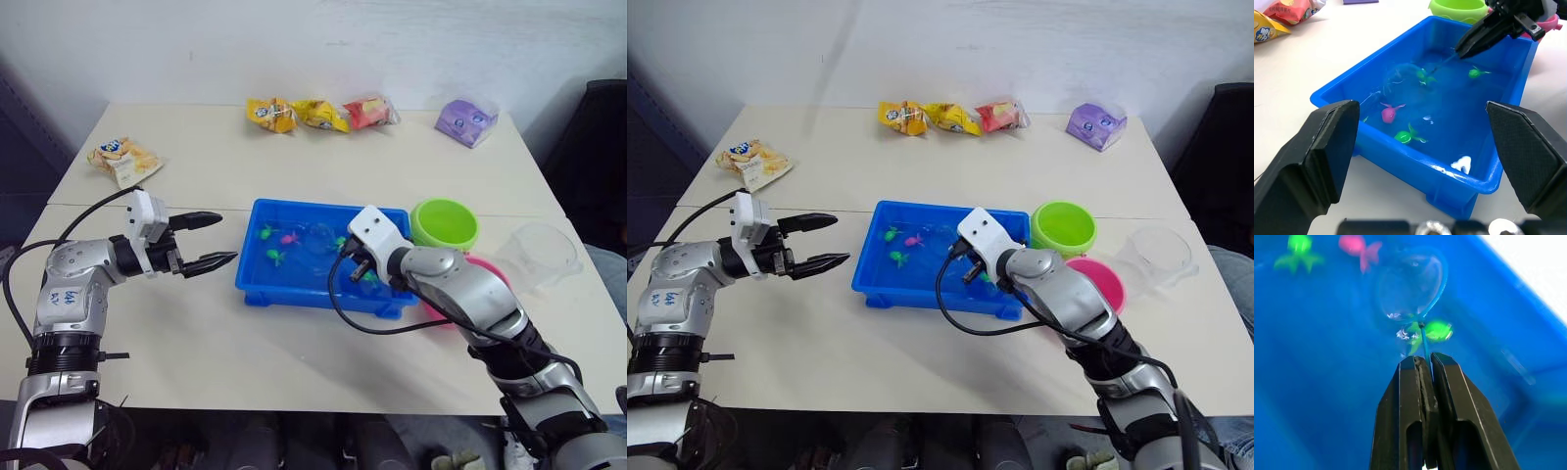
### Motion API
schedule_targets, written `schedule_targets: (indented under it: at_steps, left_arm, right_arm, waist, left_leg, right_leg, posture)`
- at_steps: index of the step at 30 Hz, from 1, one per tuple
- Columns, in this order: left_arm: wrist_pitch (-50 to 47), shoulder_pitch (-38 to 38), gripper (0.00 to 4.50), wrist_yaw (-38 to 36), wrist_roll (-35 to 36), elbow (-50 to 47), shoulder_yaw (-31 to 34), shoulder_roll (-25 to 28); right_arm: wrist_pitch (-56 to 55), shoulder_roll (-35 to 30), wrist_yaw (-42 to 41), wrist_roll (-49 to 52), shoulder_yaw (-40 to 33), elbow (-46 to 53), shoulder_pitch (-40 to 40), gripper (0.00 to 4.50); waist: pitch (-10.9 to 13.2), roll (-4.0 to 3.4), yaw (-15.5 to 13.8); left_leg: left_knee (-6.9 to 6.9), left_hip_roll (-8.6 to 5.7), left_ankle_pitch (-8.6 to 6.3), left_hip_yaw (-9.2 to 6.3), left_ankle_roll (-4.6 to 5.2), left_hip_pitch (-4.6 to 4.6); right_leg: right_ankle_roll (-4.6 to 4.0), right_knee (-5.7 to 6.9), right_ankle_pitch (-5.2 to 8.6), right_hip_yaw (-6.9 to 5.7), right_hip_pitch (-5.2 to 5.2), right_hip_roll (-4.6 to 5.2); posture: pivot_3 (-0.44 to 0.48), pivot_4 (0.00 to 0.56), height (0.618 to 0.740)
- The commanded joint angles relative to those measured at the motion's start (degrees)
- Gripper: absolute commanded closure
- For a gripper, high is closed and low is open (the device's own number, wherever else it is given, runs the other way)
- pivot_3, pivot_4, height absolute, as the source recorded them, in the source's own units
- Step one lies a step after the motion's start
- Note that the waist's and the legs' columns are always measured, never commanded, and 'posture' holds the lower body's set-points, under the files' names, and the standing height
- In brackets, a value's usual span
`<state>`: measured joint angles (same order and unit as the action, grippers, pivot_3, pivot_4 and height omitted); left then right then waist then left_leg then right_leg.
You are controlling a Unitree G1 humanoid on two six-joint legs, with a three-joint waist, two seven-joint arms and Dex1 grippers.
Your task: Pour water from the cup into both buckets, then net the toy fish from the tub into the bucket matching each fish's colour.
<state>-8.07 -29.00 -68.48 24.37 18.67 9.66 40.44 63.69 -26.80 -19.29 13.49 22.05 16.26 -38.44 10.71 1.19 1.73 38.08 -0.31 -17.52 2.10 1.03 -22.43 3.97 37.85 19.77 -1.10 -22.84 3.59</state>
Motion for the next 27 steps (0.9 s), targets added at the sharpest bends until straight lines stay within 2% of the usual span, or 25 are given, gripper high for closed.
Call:
schedule_targets:
  at_steps: [1,11,20,27]
  left_arm:
    - [0.3,-0.7,0.06,-0.2,-0.1,-2.1,-0.3,0.1]
    - [-0.4,0.2,0.06,0.7,0.5,-4.0,-0.6,-0.2]
    - [-1.3,1.3,0.06,1.8,0.9,-5.9,-0.2,-0.5]
    - [-1.7,1.6,0.06,2.0,1.1,-6.2,-0.1,-0.7]
  right_arm:
    - [2.9,1.8,-0.9,0.6,-1.6,1.1,-1.3,4.50]
    - [6.7,10.4,-1.0,3.6,-9.1,-3.0,-2.6,4.50]
    - [5.0,13.0,-1.9,4.7,-12.1,-6.2,-2.8,4.50]
    - [-0.8,14.9,-2.8,4.2,-11.9,-11.0,-1.7,4.50]
  waist:
    - [0.0,0.00,0.0]
    - [0.0,0.00,0.0]
    - [0.0,0.00,0.1]
    - [0.0,0.00,0.1]
  left_leg:
    - [0.00,0.00,0.00,0.00,0.00,0.00]
    - [-0.01,0.00,0.00,0.00,0.00,0.00]
    - [-0.03,0.00,0.00,0.00,0.00,0.00]
    - [-0.04,0.00,0.00,0.00,0.00,0.00]
  right_leg:
    - [0.00,0.01,0.00,0.00,0.00,0.00]
    - [0.00,0.01,0.00,0.00,0.00,0.00]
    - [0.00,0.01,0.00,0.00,-0.02,0.00]
    - [0.00,0.01,0.00,0.00,-0.02,0.00]
  posture:
    - [0.000,0.150,0.740]
    - [0.000,0.150,0.740]
    - [0.000,0.150,0.740]
    - [0.000,0.150,0.740]
